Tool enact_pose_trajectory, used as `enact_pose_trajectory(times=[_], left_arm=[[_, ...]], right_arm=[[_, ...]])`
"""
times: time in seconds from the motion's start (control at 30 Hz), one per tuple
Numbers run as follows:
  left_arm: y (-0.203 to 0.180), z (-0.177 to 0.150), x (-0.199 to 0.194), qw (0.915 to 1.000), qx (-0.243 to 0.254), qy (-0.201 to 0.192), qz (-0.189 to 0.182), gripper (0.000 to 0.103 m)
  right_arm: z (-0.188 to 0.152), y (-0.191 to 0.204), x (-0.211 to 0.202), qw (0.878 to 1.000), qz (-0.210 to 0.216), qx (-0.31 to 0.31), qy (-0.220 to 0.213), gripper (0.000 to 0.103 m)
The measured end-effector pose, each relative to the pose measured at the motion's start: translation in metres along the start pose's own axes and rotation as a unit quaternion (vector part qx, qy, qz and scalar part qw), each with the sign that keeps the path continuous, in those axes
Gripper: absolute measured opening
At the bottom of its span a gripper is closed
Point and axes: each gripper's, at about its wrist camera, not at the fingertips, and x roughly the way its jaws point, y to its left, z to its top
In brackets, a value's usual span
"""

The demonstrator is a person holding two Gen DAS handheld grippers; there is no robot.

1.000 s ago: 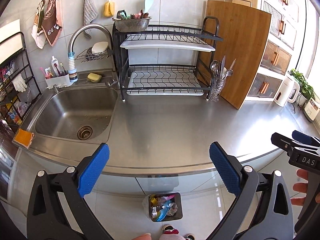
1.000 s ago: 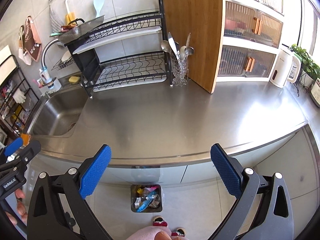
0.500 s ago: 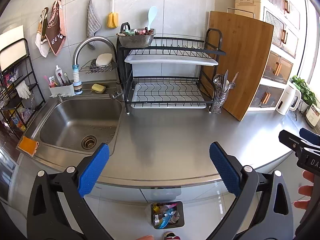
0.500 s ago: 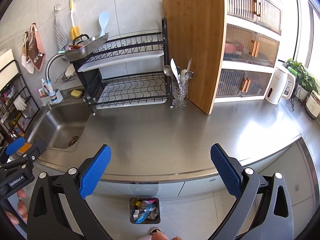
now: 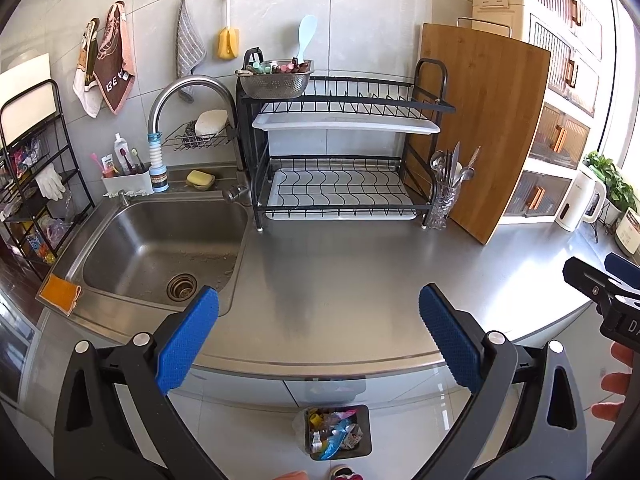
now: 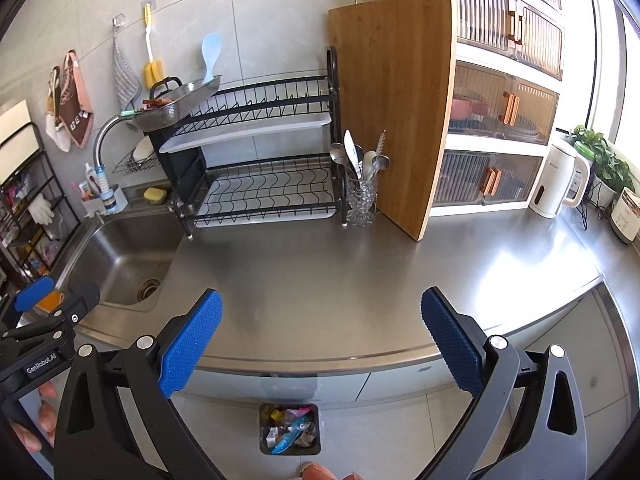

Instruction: Collect trash

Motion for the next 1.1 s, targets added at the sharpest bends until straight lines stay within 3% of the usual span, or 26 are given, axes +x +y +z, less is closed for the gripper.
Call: enact_pose_trajectory(times=[1.1], left_arm=[[-0.011,0.006,-0.001,1.0,0.002,-0.007,-0.002,0.095]], right_arm=[[0.004,-0.014,0.003,1.0,0.003,0.014,-0.004,0.1]])
